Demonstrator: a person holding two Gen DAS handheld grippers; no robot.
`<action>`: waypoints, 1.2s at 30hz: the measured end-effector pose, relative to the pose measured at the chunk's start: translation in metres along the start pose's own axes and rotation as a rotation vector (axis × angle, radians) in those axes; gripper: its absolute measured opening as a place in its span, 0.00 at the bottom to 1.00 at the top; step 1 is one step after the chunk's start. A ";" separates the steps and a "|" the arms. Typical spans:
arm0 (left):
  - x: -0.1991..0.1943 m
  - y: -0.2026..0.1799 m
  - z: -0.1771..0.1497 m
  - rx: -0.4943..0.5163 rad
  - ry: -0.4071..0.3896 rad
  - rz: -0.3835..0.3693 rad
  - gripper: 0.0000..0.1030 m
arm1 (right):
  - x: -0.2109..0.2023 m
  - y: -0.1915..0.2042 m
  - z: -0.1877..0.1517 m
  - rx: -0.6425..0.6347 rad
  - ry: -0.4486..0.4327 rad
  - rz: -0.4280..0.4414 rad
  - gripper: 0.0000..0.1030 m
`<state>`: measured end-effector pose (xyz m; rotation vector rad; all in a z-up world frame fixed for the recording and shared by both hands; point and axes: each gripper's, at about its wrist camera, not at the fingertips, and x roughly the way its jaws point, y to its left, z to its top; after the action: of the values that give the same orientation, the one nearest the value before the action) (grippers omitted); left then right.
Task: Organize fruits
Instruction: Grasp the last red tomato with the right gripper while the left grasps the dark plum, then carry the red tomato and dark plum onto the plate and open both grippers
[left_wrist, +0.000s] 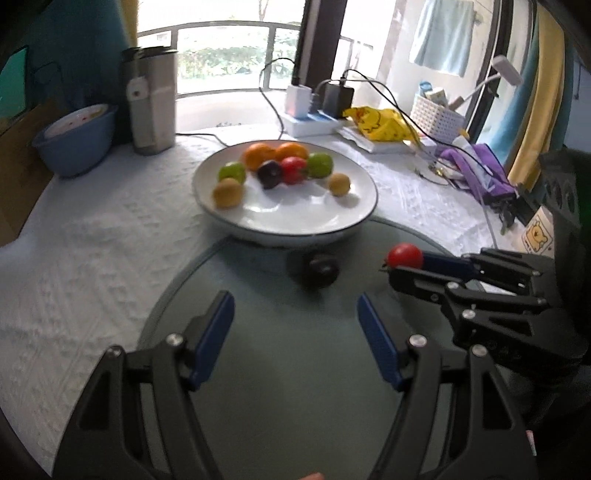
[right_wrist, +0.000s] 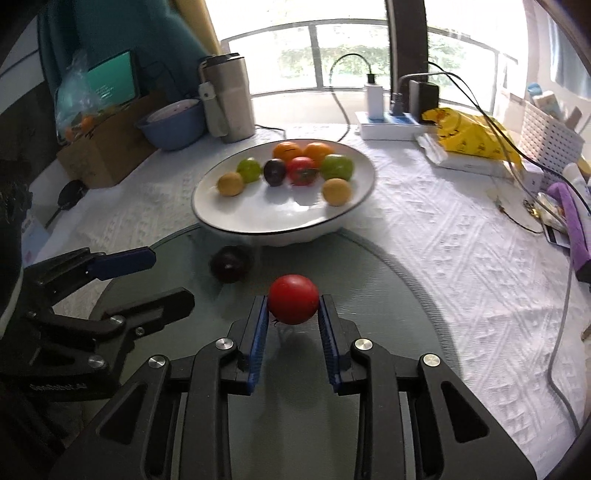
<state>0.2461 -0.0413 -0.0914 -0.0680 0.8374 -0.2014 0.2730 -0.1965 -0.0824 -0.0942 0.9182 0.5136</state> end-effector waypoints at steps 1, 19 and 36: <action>0.003 -0.004 0.003 0.009 0.001 0.004 0.69 | -0.001 -0.005 0.001 0.006 -0.002 0.001 0.29; 0.034 -0.020 0.017 0.048 0.051 0.067 0.44 | 0.006 -0.037 0.007 0.045 -0.006 0.051 0.29; 0.019 -0.019 0.011 0.051 0.036 0.032 0.27 | 0.001 -0.027 0.008 0.021 -0.013 0.035 0.29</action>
<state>0.2635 -0.0636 -0.0952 -0.0032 0.8687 -0.1946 0.2916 -0.2173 -0.0820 -0.0555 0.9135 0.5363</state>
